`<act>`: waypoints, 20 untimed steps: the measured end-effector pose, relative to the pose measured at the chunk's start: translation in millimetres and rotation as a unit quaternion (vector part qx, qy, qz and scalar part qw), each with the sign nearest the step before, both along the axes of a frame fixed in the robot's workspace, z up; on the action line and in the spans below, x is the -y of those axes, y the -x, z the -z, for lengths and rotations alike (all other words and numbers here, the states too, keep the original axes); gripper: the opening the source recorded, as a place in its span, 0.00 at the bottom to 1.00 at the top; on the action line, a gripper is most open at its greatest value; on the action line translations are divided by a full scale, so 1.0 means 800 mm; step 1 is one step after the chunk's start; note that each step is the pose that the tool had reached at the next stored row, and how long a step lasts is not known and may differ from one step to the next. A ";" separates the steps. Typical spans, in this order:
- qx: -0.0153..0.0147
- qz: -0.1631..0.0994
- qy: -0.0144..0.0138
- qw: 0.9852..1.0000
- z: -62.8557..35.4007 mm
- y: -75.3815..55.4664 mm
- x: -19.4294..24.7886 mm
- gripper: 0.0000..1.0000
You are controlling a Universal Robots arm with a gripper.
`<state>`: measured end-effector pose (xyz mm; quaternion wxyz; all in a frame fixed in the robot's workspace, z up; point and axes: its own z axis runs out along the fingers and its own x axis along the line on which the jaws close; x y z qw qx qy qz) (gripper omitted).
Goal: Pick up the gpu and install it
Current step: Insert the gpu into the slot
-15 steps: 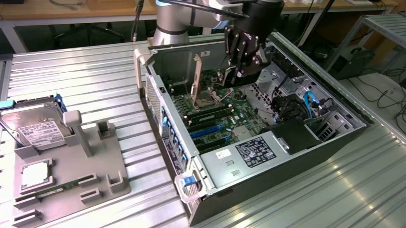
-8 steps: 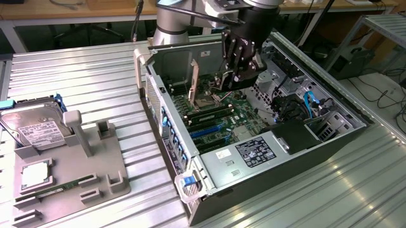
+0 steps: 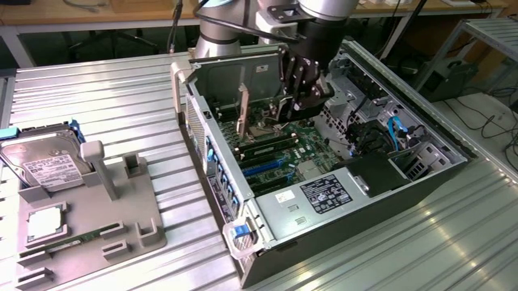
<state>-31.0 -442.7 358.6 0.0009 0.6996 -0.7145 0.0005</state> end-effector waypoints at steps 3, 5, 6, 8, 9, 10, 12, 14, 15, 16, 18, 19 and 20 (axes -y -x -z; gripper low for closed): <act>0.000 0.000 0.000 1.000 0.005 0.003 0.0003 0.27; 0.000 0.000 0.000 1.000 0.009 0.006 0.0003 0.27; 0.000 0.000 0.000 1.000 0.011 0.008 0.0003 0.27; 0.000 0.000 0.000 1.000 0.015 0.009 0.0003 0.27; 0.000 0.000 0.000 1.000 0.018 0.009 0.0003 0.27; -0.001 0.000 0.000 1.000 0.020 0.009 0.0007 0.27; -0.002 0.000 0.000 1.000 0.024 0.009 0.0026 0.27; -0.002 0.000 0.000 1.000 0.027 0.009 0.0052 0.27; -0.002 0.000 0.000 1.000 0.028 0.009 0.0063 0.27; -0.002 0.000 0.000 1.000 0.029 0.009 0.0072 0.27; -0.002 0.000 0.000 1.000 0.032 0.009 0.0080 0.27; -0.002 0.000 0.000 1.000 0.035 0.011 0.0080 0.27; -0.002 0.000 0.000 1.000 0.037 0.014 0.0080 0.27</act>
